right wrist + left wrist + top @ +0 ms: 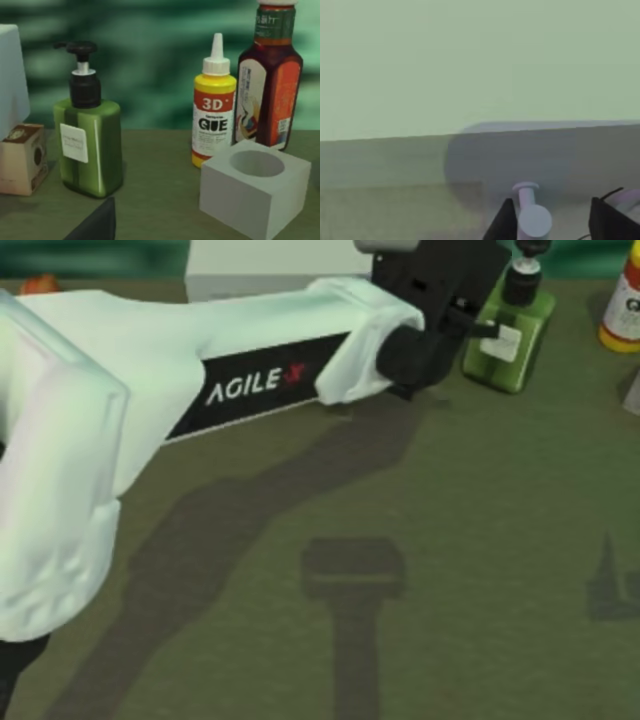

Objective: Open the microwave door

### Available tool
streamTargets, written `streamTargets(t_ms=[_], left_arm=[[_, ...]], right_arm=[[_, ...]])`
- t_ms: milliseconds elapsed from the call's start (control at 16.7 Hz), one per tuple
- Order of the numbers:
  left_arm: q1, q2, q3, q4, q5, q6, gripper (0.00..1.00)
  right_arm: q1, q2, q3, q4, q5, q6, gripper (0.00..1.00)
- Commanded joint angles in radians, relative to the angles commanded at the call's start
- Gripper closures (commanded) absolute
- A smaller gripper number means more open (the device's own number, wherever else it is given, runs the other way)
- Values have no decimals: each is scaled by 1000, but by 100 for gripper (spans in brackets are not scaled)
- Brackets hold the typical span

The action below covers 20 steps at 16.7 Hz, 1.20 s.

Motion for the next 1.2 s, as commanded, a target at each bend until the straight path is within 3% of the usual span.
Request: streamTargets(t_ms=[480,660,840,1200], left_arm=[[53,157,489,-668,172,-144,100],[73,195,620,-842,230,-185,100],[84,215,688,-921,261,-205,100],[85,216,693,-926,263,-206,100]], right_arm=[[0,0,0,0,0,0,0],[0,0,0,0,0,0,0],[0,0,0,0,0,0,0],[0,0,0,0,0,0,0]])
